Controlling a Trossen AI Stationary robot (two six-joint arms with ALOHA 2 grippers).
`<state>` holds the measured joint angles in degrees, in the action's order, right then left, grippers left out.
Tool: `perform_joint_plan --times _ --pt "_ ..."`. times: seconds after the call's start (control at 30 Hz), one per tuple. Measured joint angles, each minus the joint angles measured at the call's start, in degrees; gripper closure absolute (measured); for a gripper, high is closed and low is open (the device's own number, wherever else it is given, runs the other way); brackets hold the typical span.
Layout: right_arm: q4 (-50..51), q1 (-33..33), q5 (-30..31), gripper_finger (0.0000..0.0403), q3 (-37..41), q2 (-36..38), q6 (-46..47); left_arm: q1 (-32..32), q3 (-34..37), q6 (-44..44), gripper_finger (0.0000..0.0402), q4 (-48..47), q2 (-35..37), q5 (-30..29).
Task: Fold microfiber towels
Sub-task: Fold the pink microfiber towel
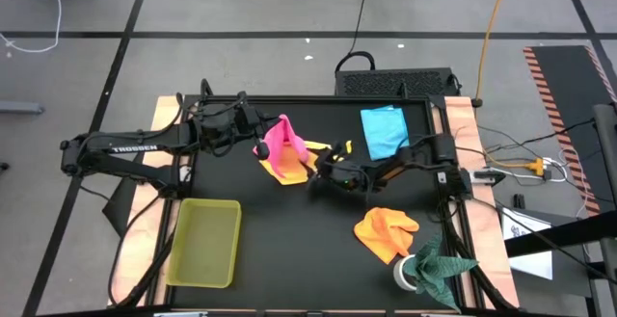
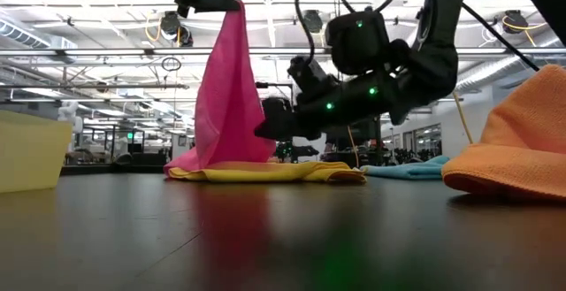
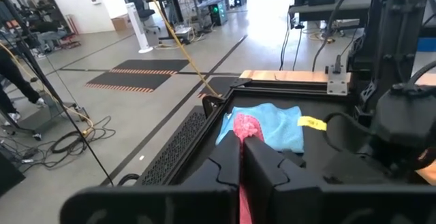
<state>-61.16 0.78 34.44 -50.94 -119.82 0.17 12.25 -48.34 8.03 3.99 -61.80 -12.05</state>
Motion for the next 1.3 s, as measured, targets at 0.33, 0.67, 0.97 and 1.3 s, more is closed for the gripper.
perform_joint_plan --times 0.33,0.67,0.97,1.3 --pt "3.54 0.02 1.83 0.0373 0.51 1.88 -3.65 -0.94 0.01 -0.65 0.0397 0.03 0.26 0.00" --pt "29.28 -6.52 4.41 0.0401 2.19 29.76 -7.61 -12.49 0.04 -1.88 0.0396 1.03 9.23 0.00" --pt "45.44 -18.60 -19.55 0.0402 2.19 54.58 8.30 -30.97 0.02 -11.18 0.0394 0.61 11.90 0.02" --pt "57.46 -25.34 -17.22 0.0403 2.19 56.92 19.01 -39.60 0.02 -14.32 0.0397 -6.62 5.95 -20.00"
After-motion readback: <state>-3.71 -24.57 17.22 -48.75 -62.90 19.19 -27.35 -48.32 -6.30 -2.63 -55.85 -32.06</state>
